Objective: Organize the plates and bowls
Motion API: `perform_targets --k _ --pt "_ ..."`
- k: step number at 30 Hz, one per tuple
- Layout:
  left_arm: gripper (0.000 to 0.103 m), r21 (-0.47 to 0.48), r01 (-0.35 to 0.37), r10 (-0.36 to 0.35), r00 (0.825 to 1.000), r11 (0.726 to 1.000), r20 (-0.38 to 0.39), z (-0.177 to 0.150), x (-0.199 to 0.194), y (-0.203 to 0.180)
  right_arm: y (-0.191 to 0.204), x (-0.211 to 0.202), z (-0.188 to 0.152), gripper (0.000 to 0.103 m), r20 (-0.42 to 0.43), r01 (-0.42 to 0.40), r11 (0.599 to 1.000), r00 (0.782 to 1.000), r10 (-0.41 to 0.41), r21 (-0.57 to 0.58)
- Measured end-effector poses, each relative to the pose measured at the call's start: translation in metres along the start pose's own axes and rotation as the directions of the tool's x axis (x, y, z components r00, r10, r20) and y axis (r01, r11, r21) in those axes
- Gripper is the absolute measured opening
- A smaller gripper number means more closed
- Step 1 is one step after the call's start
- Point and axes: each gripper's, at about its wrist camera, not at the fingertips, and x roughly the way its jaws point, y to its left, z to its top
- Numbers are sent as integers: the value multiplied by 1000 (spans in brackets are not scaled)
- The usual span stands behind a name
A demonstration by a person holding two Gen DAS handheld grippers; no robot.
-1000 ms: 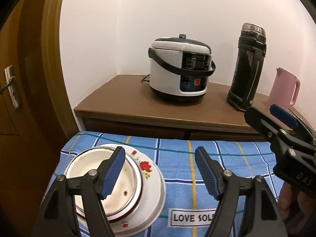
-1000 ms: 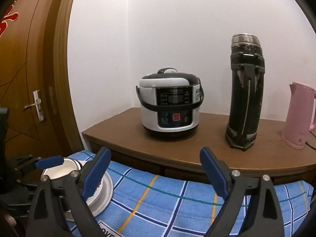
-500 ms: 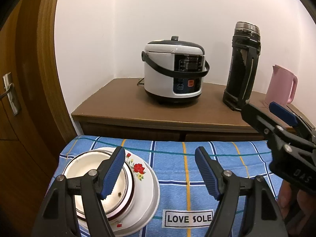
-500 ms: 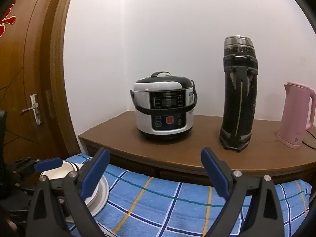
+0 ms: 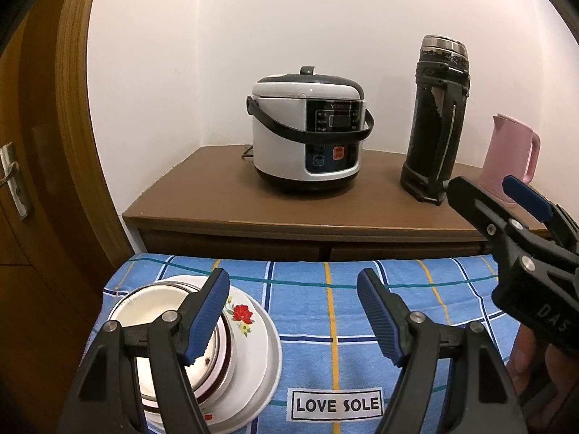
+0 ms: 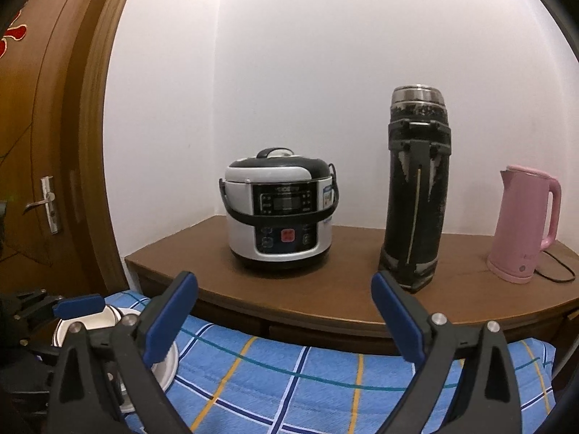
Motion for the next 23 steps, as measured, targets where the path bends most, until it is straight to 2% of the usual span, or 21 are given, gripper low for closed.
perform_targets --k 8,16,23 --pt "75 2 10 -10 999 1000 31 4 -5 -3 -6 -5 4 99 28 21 1000 999 -22 6" --pt "75 2 58 -58 998 998 15 2 -2 -7 -9 -6 5 99 35 26 1000 999 -26 9" --pt "75 31 52 -54 997 998 64 2 -21 -12 -12 -12 1 99 50 31 999 998 -33 25"
